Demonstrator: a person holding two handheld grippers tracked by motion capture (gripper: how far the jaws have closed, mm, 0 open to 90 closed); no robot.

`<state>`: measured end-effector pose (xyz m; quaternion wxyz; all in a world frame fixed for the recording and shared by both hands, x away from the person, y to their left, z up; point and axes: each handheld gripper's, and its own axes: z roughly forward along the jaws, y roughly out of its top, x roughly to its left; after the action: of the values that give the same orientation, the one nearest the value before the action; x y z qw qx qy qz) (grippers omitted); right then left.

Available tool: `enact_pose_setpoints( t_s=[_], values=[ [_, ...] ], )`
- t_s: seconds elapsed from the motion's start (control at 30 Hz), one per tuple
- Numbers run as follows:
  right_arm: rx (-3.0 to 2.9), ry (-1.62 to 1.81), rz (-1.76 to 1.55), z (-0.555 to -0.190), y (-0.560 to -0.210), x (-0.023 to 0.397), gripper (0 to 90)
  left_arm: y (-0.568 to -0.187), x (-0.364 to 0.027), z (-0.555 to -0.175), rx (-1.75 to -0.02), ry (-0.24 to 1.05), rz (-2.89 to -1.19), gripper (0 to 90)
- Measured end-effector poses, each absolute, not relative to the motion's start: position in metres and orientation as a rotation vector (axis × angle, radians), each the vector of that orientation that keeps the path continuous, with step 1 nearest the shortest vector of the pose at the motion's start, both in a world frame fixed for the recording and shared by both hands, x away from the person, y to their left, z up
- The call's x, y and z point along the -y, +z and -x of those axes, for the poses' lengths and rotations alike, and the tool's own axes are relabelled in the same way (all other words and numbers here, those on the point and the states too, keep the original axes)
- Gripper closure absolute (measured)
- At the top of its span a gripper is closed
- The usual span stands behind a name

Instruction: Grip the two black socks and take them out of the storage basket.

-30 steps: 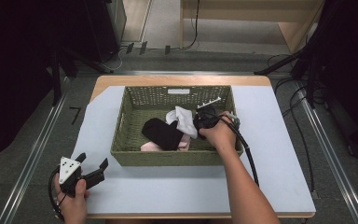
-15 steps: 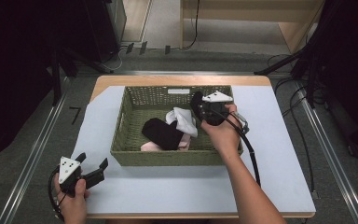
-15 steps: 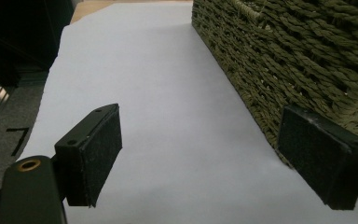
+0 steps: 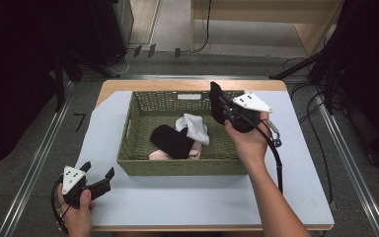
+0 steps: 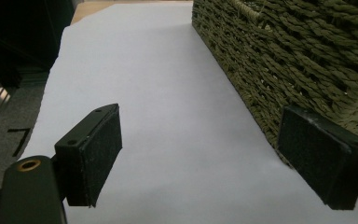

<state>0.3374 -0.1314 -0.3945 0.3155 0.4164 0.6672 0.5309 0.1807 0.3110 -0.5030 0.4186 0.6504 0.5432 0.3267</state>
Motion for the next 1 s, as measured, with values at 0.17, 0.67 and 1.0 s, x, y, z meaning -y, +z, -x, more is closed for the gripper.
enact_pose_setpoints(
  t_s=[0.17,0.67,1.0],
  values=[
    [-1.673,1.446,-1.060,-0.332,-0.386,0.141,84.0,-0.503,-0.311,-0.181,-1.361,0.820,-1.632,15.4],
    [-1.473,1.455,-1.056,-0.321,-0.360,0.184,84.0,-0.503,-0.311,-0.180,-1.359,0.819,-1.631,15.4],
    [-1.401,1.364,-1.127,-0.312,-0.373,0.237,84.0,-0.503,-0.311,-0.180,-1.356,0.827,-1.636,15.4]
  ],
)
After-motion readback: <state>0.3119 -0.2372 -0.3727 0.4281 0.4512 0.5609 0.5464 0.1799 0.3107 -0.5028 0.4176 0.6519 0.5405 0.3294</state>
